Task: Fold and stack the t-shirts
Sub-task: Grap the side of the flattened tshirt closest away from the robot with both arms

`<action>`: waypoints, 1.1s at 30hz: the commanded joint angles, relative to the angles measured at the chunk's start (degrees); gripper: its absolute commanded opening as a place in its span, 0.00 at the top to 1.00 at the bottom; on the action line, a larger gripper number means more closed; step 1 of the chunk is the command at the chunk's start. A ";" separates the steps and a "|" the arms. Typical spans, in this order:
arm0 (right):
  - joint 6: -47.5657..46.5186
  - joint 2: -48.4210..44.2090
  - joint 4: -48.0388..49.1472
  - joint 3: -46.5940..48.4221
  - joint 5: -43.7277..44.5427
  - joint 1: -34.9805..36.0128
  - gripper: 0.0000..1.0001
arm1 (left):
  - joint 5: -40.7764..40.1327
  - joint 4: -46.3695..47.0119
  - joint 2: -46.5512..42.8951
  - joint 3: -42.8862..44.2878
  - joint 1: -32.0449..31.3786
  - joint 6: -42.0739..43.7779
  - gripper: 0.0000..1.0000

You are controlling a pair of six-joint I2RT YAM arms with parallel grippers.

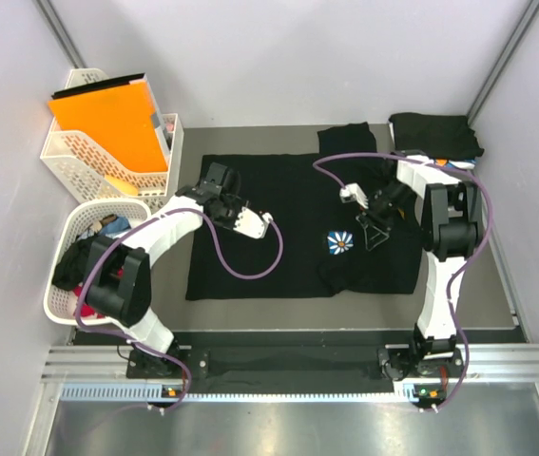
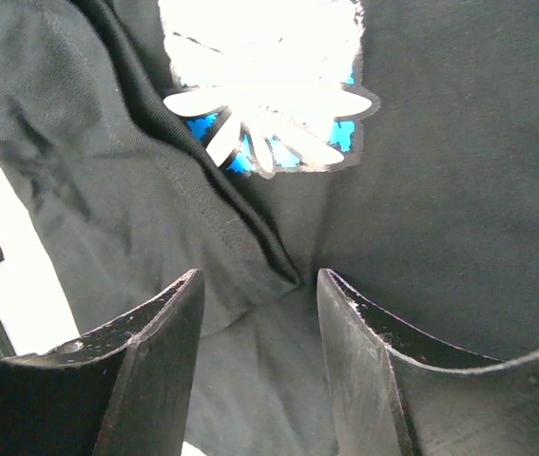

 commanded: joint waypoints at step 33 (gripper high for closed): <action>-0.02 -1.64 -7.42 -2.95 0.67 2.34 0.51 | 1.99 1.52 2.41 1.97 -0.84 -1.40 0.58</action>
